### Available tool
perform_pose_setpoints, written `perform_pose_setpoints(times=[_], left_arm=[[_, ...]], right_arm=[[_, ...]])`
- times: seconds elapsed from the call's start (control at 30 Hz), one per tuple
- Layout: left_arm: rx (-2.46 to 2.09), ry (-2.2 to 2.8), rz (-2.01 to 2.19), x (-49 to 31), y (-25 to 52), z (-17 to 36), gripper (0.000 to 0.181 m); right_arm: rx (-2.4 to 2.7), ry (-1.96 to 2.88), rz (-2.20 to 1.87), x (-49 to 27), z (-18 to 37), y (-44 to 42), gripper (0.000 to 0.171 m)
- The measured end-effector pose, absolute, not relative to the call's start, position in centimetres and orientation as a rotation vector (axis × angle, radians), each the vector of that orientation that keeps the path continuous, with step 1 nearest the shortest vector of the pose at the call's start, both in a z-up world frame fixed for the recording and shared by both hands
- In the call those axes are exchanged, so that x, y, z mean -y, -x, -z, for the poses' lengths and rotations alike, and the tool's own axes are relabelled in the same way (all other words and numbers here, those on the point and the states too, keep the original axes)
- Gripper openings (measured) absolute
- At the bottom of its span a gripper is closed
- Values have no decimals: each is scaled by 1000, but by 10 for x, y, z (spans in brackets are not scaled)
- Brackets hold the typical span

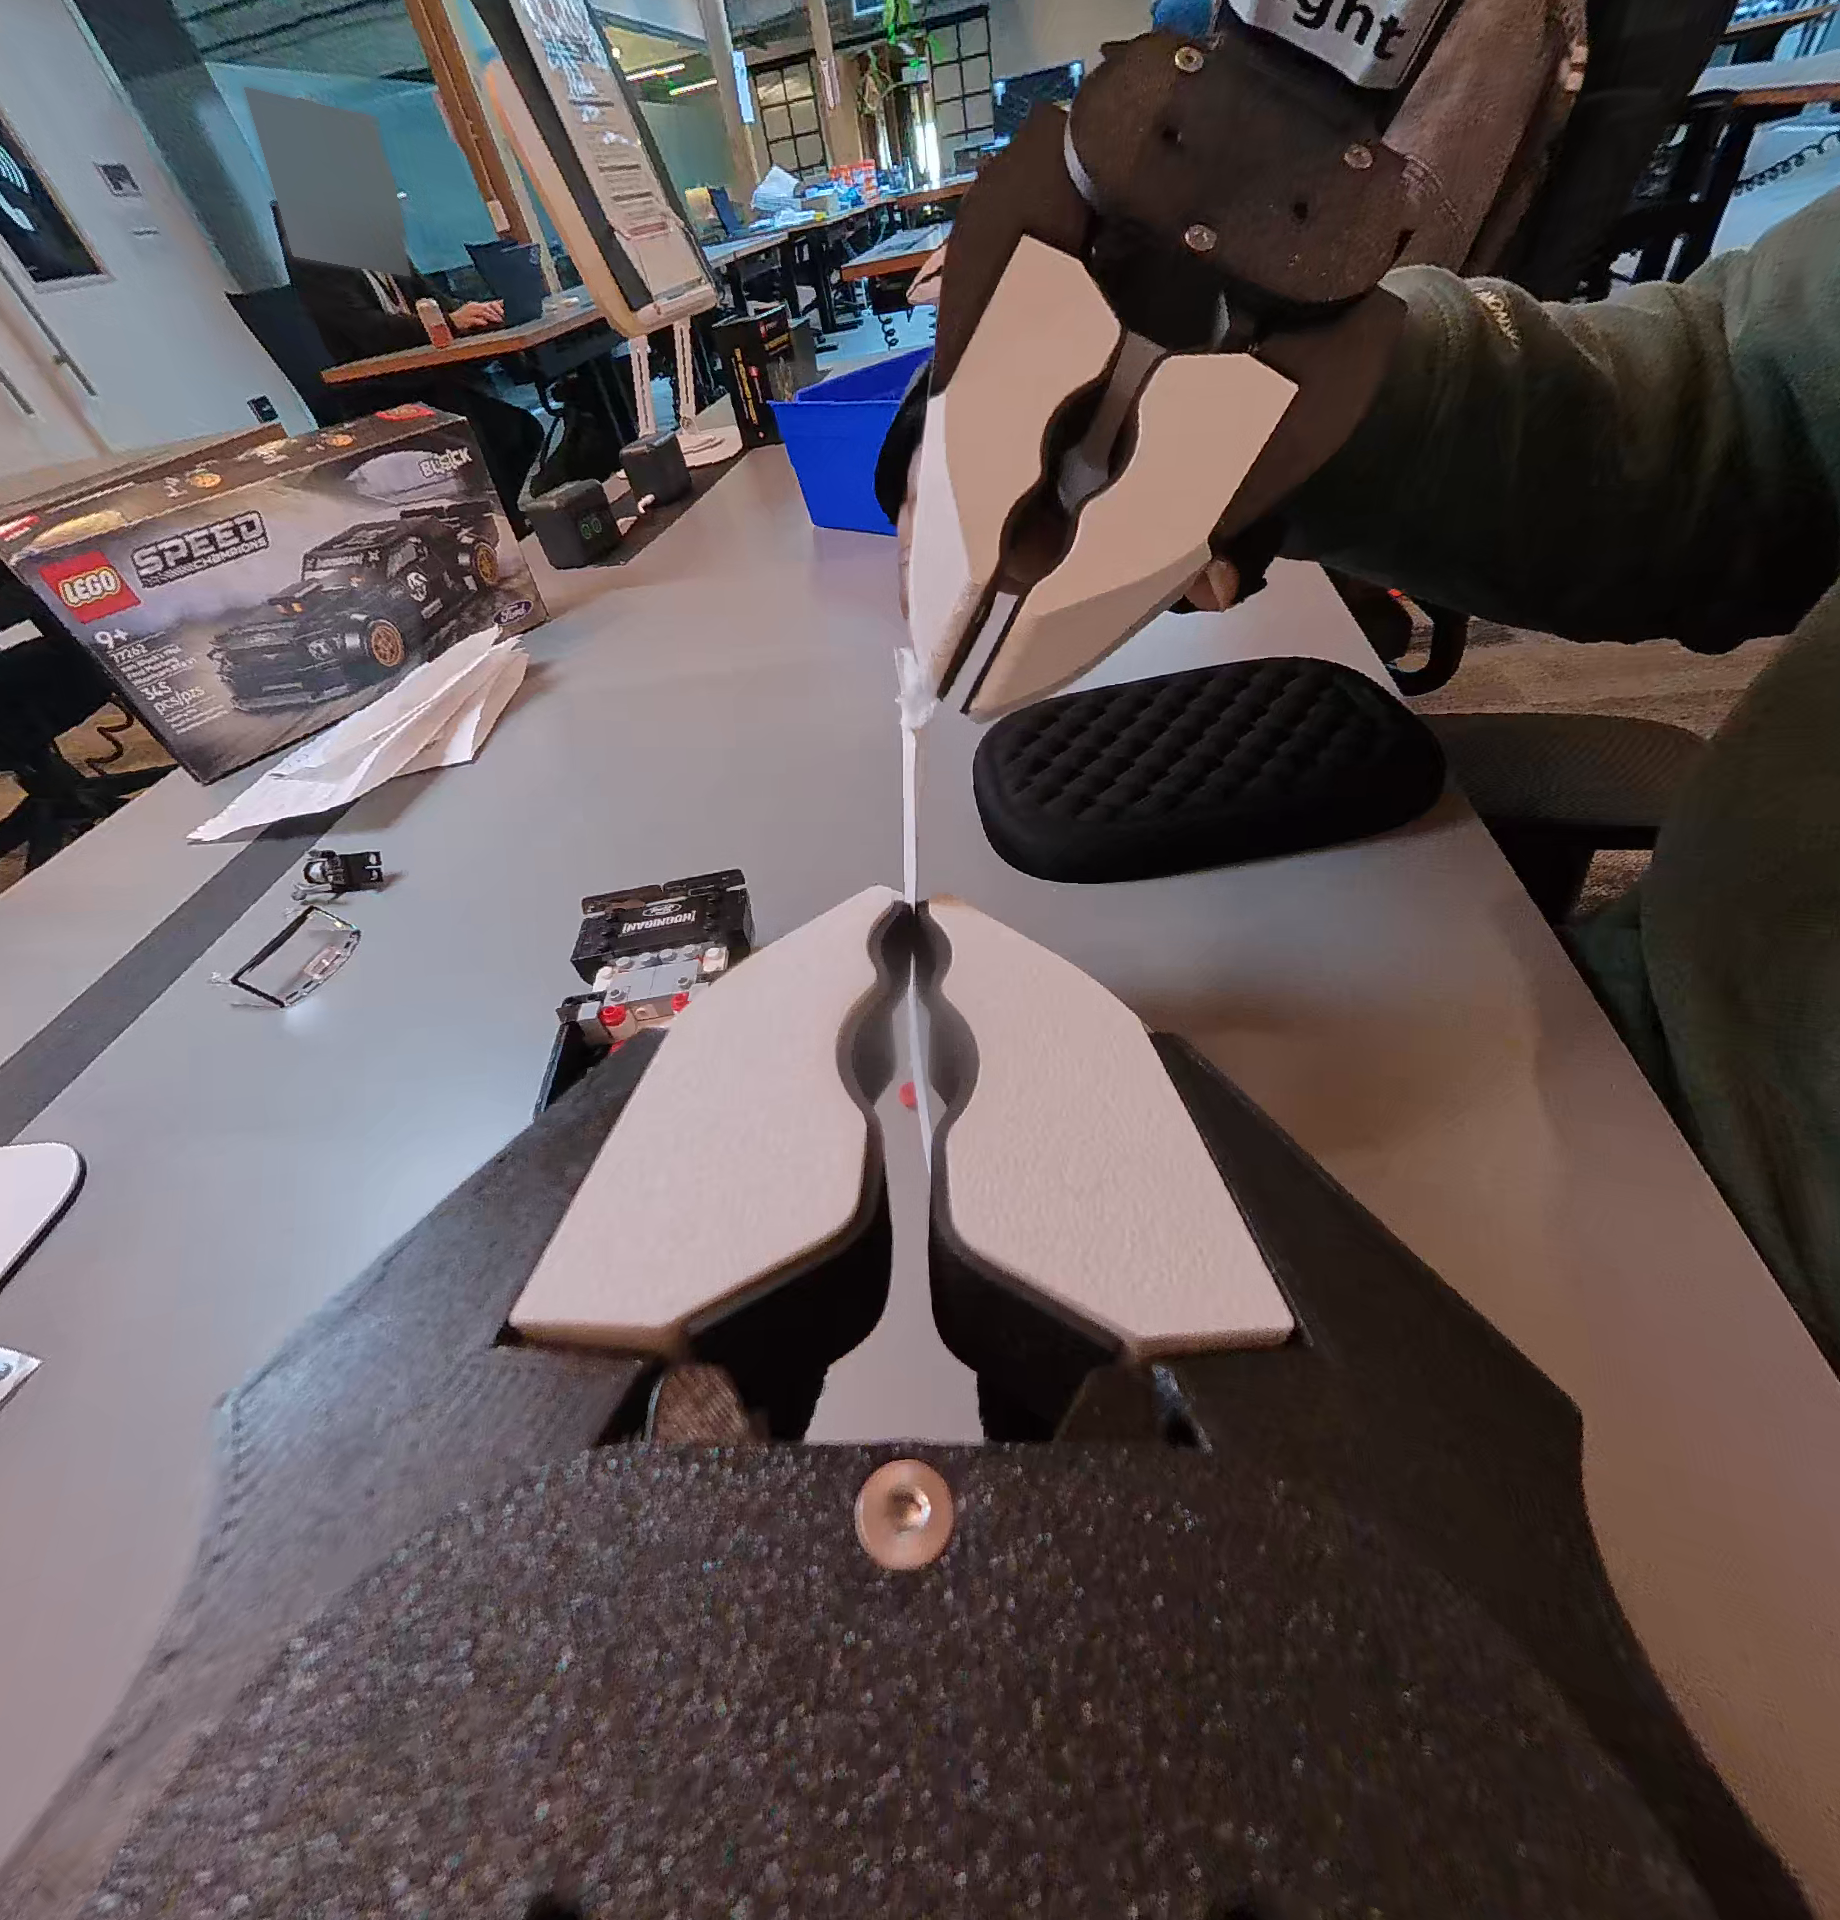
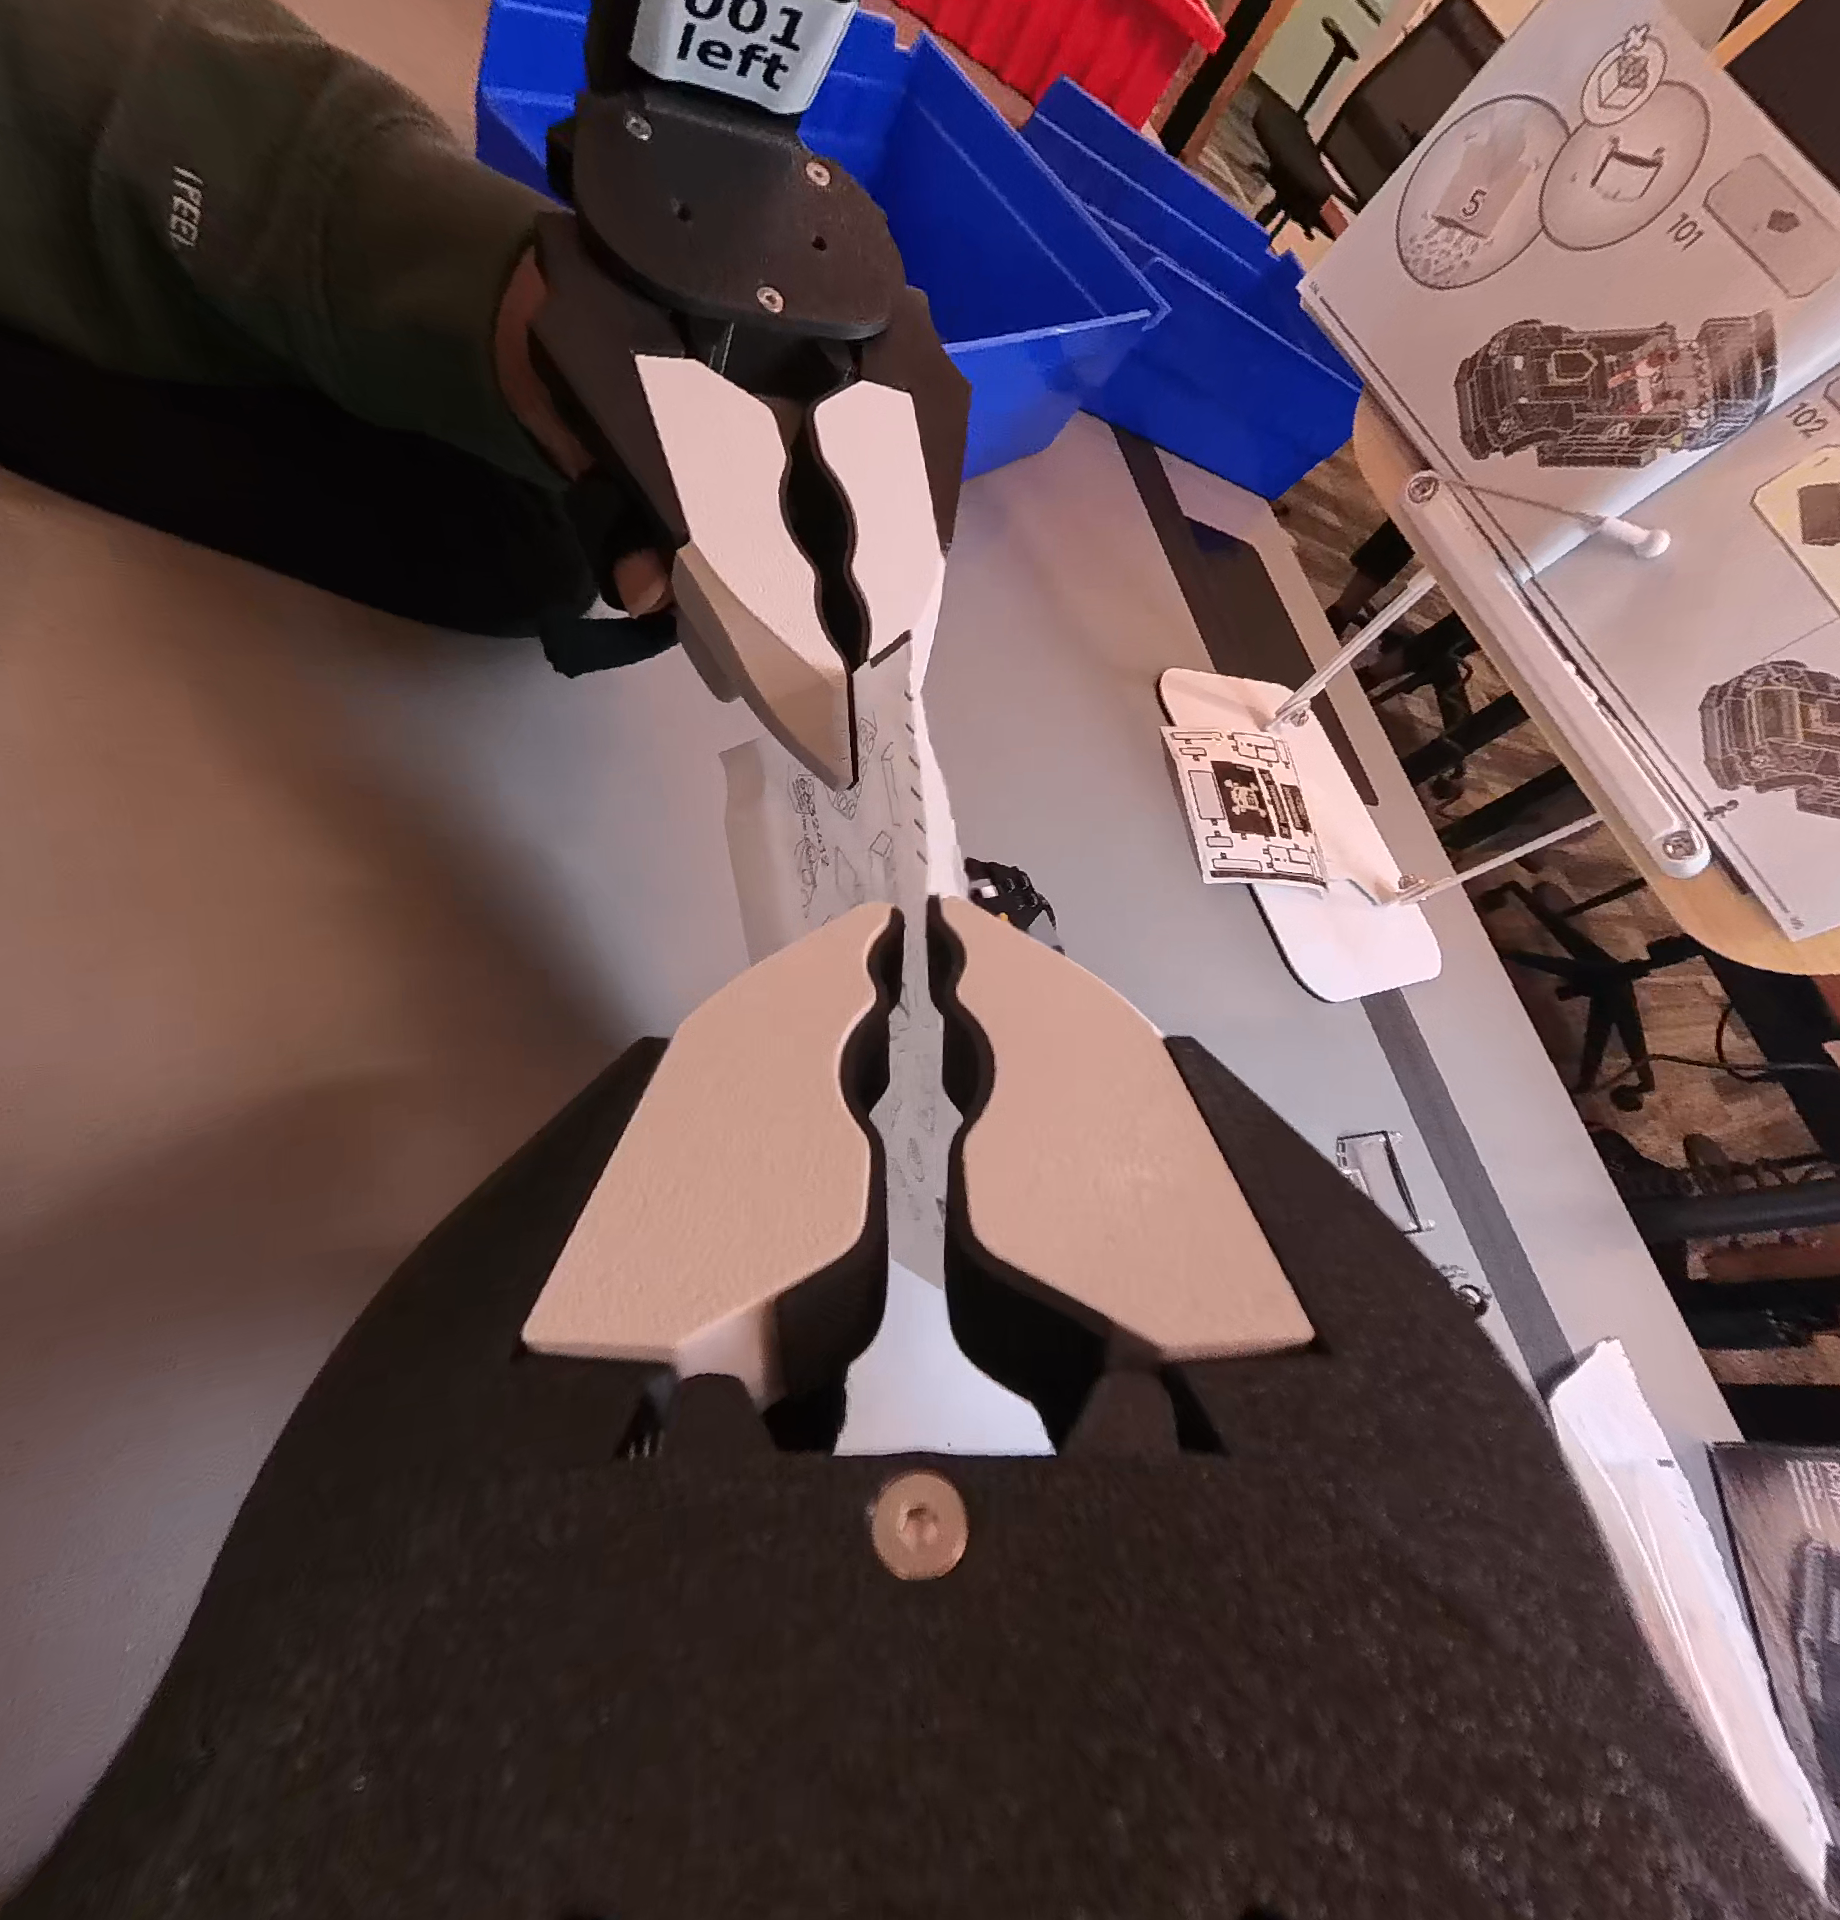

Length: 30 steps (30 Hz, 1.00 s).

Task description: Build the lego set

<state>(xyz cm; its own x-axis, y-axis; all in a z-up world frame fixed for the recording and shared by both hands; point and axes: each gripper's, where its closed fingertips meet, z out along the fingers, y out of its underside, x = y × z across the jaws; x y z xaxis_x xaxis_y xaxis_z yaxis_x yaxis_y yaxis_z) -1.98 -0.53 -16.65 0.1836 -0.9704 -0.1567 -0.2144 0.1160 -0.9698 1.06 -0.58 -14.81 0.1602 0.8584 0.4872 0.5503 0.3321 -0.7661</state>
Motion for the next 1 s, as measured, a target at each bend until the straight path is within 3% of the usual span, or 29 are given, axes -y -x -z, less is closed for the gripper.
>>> perform_pose_setpoints(times=[0.53,1.0], left_arm=[[-1306,1309,853,13,17,167,0],[-1281,1206,863,23,20,147,0]], right_arm=[[1687,1516,-497,16,173,-13,12],[1324,1765,-1264,25,152,-6,3]])
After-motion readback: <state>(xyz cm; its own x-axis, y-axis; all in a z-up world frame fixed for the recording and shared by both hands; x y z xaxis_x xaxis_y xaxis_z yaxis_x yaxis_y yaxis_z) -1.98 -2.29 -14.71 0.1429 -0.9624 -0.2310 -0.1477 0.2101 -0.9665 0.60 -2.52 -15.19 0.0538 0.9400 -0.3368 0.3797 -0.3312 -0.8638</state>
